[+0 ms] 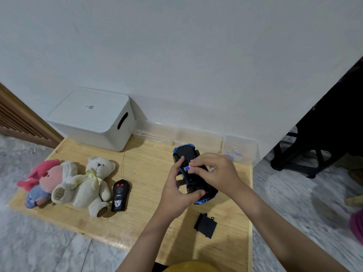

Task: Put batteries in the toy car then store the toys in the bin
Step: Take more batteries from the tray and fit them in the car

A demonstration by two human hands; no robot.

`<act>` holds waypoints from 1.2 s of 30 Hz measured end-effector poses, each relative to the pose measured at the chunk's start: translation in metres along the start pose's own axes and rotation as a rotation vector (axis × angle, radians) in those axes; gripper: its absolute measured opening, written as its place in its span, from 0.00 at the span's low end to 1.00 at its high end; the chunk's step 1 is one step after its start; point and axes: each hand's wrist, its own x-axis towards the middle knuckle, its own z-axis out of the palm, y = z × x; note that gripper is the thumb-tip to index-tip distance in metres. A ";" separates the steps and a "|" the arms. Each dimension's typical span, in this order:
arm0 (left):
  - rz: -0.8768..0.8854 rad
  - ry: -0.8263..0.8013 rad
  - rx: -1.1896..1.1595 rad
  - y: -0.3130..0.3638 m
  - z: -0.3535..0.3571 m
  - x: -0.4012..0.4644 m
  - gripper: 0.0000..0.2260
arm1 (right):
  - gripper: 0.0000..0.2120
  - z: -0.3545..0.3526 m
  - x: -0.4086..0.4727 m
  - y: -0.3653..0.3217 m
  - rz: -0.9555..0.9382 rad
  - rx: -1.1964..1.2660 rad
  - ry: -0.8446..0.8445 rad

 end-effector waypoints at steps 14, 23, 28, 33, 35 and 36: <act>0.029 0.036 -0.014 0.003 -0.008 -0.001 0.41 | 0.03 0.009 0.006 -0.002 0.044 -0.117 -0.173; 0.008 0.038 -0.039 -0.001 -0.004 -0.003 0.42 | 0.21 -0.010 0.005 -0.019 0.156 0.010 -0.323; 0.017 0.058 -0.064 -0.005 0.002 -0.006 0.42 | 0.13 -0.002 -0.003 -0.018 0.322 0.319 -0.121; 0.055 0.130 -0.064 -0.004 0.008 -0.008 0.42 | 0.12 0.011 -0.016 -0.020 0.416 0.285 0.278; 0.064 0.145 -0.057 -0.004 0.010 -0.010 0.42 | 0.14 0.016 -0.020 -0.021 0.372 0.198 0.339; 0.065 0.154 -0.056 -0.004 0.012 -0.011 0.42 | 0.14 0.018 -0.021 -0.021 0.342 0.153 0.353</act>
